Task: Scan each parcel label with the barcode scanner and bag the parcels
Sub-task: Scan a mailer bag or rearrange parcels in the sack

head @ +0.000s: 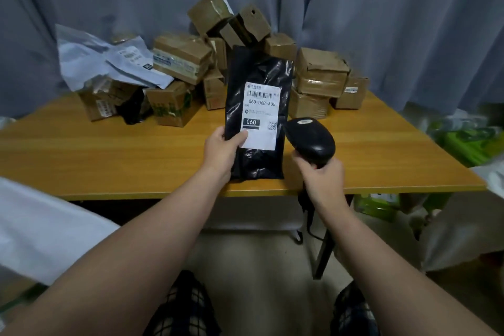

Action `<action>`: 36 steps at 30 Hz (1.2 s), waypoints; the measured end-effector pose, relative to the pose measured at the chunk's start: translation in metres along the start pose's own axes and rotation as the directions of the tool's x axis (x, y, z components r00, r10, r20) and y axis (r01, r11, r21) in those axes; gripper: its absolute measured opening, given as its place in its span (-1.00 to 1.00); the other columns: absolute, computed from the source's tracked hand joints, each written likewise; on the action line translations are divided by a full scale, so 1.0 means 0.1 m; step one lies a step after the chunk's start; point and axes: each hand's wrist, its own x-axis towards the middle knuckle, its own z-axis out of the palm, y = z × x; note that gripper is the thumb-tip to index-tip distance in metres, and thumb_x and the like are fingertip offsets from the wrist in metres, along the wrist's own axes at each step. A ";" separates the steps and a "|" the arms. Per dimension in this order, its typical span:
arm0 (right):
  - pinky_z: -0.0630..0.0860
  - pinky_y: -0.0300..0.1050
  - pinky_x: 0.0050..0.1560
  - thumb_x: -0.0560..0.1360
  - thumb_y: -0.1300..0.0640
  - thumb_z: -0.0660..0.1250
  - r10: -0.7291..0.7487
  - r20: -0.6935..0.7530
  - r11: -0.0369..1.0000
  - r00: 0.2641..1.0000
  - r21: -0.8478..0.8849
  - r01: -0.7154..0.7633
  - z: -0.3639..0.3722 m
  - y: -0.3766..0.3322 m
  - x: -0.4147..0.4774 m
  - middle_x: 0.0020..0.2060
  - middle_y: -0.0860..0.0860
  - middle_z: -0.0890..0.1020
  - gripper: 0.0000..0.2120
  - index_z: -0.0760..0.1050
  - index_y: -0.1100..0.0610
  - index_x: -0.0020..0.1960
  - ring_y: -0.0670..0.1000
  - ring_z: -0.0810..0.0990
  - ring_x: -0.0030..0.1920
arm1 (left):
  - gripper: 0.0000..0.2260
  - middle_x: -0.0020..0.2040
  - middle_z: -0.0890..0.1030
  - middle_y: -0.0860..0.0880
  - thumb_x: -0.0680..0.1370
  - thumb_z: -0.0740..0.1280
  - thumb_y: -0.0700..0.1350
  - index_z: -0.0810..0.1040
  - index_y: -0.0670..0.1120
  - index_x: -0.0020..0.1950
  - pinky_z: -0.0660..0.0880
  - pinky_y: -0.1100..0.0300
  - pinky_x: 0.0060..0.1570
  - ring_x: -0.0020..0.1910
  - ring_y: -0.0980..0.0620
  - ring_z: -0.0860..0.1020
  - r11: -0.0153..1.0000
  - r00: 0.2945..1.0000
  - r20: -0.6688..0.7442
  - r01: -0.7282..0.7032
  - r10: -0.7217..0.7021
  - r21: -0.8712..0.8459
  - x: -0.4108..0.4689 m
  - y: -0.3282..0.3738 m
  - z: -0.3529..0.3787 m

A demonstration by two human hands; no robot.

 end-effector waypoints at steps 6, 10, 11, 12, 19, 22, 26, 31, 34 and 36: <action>0.36 -0.36 -0.35 0.44 0.17 0.48 -0.147 -0.010 0.989 0.989 0.010 0.147 0.23 -0.26 -0.35 -0.56 -0.21 0.49 -0.76 0.48 0.08 -0.33 -0.26 0.45 -0.45 | -0.88 0.04 0.67 -0.10 0.56 0.37 -0.21 0.59 -0.14 0.09 0.60 0.08 0.03 0.03 -0.06 0.65 0.993 0.996 -0.073 -0.060 0.053 -0.098 -0.23 0.04 -0.18; 0.34 -0.23 -0.37 0.46 0.15 0.46 -0.103 0.012 0.992 0.995 0.069 0.102 0.30 -0.28 -0.46 -0.61 -0.14 0.41 -0.67 0.42 0.13 -0.41 -0.14 0.39 -0.47 | -0.89 0.01 0.68 -0.07 0.57 0.35 -0.20 0.60 -0.12 0.08 0.60 0.07 0.04 0.03 -0.05 0.65 0.991 0.996 -0.071 -0.059 0.050 -0.121 -0.36 0.07 -0.23; 0.35 -0.24 -0.37 0.46 0.15 0.46 -0.099 0.020 0.993 0.995 0.072 0.098 0.31 -0.28 -0.49 -0.60 -0.15 0.43 -0.70 0.45 0.15 -0.38 -0.13 0.41 -0.46 | -0.90 -0.01 0.68 -0.05 0.58 0.34 -0.20 0.59 -0.11 0.08 0.60 0.07 0.03 0.03 -0.05 0.65 0.991 0.996 -0.070 -0.054 0.046 -0.122 -0.38 0.07 -0.23; 0.36 -0.27 -0.37 0.46 0.15 0.45 -0.096 0.022 0.993 0.995 0.074 0.094 0.30 -0.29 -0.51 -0.60 -0.15 0.45 -0.73 0.48 0.16 -0.36 -0.14 0.44 -0.45 | -0.90 -0.02 0.68 -0.04 0.58 0.34 -0.20 0.59 -0.10 0.07 0.60 0.08 0.01 0.03 -0.05 0.64 0.991 0.997 -0.070 -0.052 0.044 -0.126 -0.41 0.07 -0.23; 0.40 -0.15 -0.31 0.45 0.14 0.42 -0.145 0.017 0.983 0.989 0.117 0.142 0.29 -0.36 -0.60 -0.50 0.13 0.48 -0.69 0.48 0.34 -0.33 0.05 0.48 -0.38 | -0.93 0.02 0.68 -0.09 0.58 0.34 -0.18 0.59 -0.06 0.02 0.58 -0.06 0.09 0.05 -0.10 0.64 0.989 0.996 -0.085 -0.037 0.025 -0.140 -0.49 0.09 -0.23; 0.38 -0.14 -0.33 0.45 0.12 0.42 -0.149 0.010 0.982 0.989 0.121 0.147 0.27 -0.38 -0.62 -0.44 0.33 0.49 -0.64 0.46 0.40 -0.32 0.08 0.45 -0.38 | -0.94 0.00 0.68 -0.08 0.58 0.33 -0.18 0.59 -0.04 -0.01 0.57 -0.09 0.10 0.04 -0.11 0.64 0.989 0.996 -0.087 -0.033 0.021 -0.147 -0.52 0.09 -0.21; 0.41 -0.16 -0.32 0.46 0.13 0.43 -0.138 0.008 0.985 0.990 0.106 0.136 0.26 -0.37 -0.62 -0.49 0.17 0.49 -0.70 0.49 0.30 -0.33 0.03 0.49 -0.38 | -0.94 0.01 0.68 -0.09 0.58 0.34 -0.17 0.59 -0.04 0.01 0.57 -0.11 0.10 0.04 -0.11 0.65 0.989 0.995 -0.095 -0.023 0.009 -0.148 -0.54 0.09 -0.20; 0.40 -0.11 -0.31 0.37 0.02 0.42 -0.131 0.018 0.982 0.991 0.142 0.127 0.29 -0.39 -0.60 -0.50 0.07 0.45 -0.66 0.46 0.27 -0.37 0.04 0.46 -0.39 | -0.92 0.00 0.69 -0.06 0.58 0.34 -0.16 0.59 -0.05 0.05 0.58 -0.07 0.09 0.03 -0.07 0.65 0.988 0.996 -0.086 -0.042 0.029 -0.146 -0.58 0.12 -0.22; 0.37 -0.07 -0.31 0.34 -0.02 0.41 -0.135 0.035 0.978 0.990 0.167 0.127 0.35 -0.41 -0.62 -0.50 0.10 0.41 -0.57 0.41 0.35 -0.37 0.05 0.41 -0.40 | -0.89 0.03 0.69 -0.10 0.58 0.34 -0.18 0.60 -0.09 0.08 0.58 -0.06 0.09 0.06 -0.10 0.65 0.984 0.993 -0.095 -0.088 0.073 -0.156 -0.69 0.17 -0.31; 0.37 -0.10 -0.32 0.37 0.02 0.43 -0.151 0.062 0.978 0.987 0.153 0.141 0.43 -0.47 -0.67 -0.52 0.05 0.43 -0.60 0.41 0.31 -0.40 0.04 0.44 -0.41 | -0.90 0.04 0.68 -0.11 0.58 0.34 -0.18 0.61 -0.09 0.06 0.57 -0.09 0.12 0.06 -0.10 0.65 0.978 0.987 -0.133 -0.116 0.094 -0.171 -0.82 0.24 -0.42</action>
